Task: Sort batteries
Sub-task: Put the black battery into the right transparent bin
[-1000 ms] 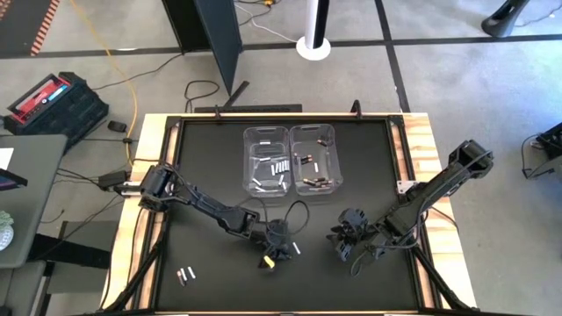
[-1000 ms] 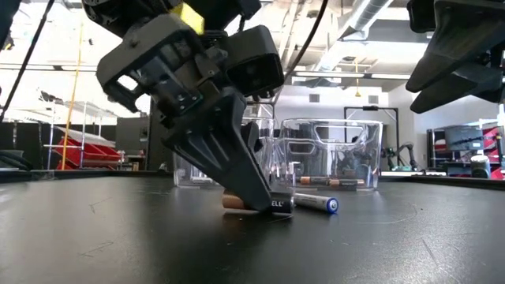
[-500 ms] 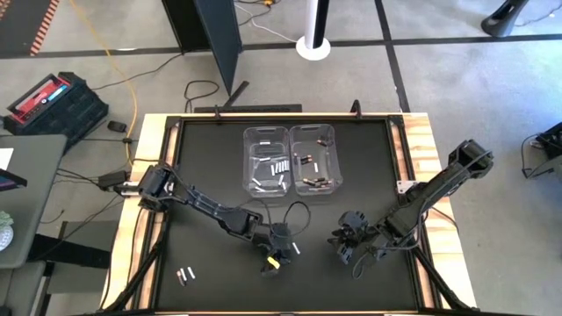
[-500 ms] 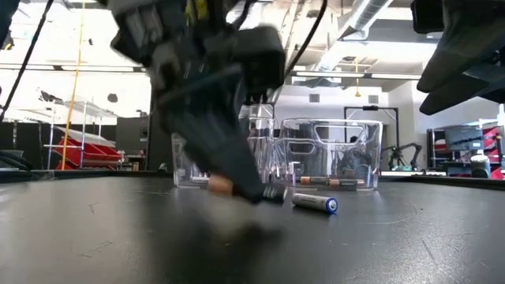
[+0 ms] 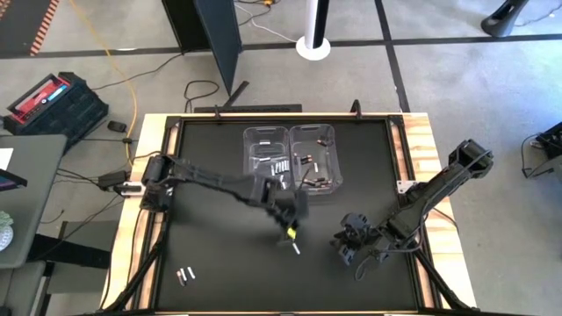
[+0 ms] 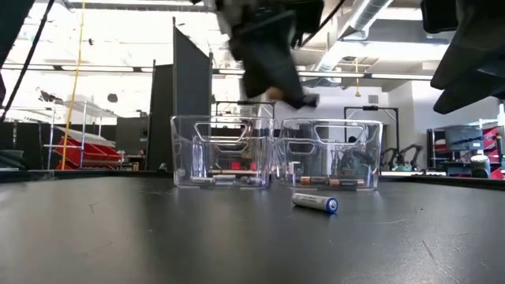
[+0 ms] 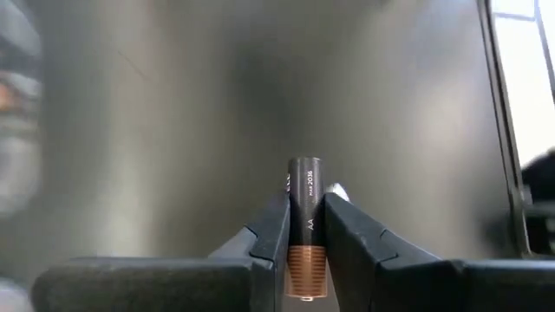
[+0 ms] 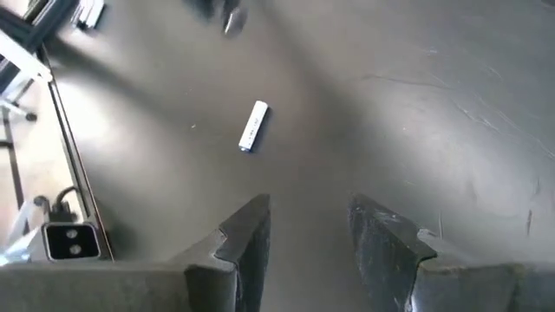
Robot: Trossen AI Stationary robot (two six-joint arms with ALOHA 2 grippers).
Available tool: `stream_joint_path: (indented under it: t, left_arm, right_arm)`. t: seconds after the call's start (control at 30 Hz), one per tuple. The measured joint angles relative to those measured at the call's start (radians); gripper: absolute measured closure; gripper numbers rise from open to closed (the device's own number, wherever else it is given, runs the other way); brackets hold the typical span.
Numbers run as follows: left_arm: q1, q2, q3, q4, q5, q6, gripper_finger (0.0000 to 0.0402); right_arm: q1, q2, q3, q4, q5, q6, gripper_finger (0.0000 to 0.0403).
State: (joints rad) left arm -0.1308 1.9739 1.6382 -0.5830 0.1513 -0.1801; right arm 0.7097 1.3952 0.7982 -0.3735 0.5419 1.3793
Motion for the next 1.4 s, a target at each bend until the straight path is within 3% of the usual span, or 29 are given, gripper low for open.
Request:
stream_joint_path:
  t: [0.23, 0.37, 0.6, 0.83, 1.07, 1.4]
  left_arm:
    - [0.197, 0.0, 0.134, 0.004, 0.006, 0.134, 0.0345]
    - [0.305, 0.008, 0.161, 0.022, 0.105, 0.194, 0.0345]
    - [0.42, 0.125, 0.192, 0.092, 0.17, 0.26, 0.0345]
    - [0.46, 0.366, 0.421, 0.027, 0.179, 0.288, 0.0345]
    - [0.477, 0.555, 0.656, -0.145, 0.062, 0.338, 0.0345]
    - [0.476, 0.612, 0.674, -0.152, 0.046, 0.33, 0.0336]
  right_arm:
    - [-0.011, 0.0, 0.0, -0.118, -0.001, 0.189, 0.023]
    - [-0.021, 0.0, 0.0, -0.184, 0.0, 0.297, 0.023]
    - [-0.078, 0.001, -0.025, -0.196, 0.001, 0.396, 0.023]
    - [-0.15, 0.0, -0.034, -0.184, 0.003, 0.412, 0.023]
    - [-0.196, 0.0, -0.034, -0.16, 0.003, 0.412, 0.023]
    - [-0.2, 0.0, -0.034, -0.156, 0.003, 0.428, 0.023]
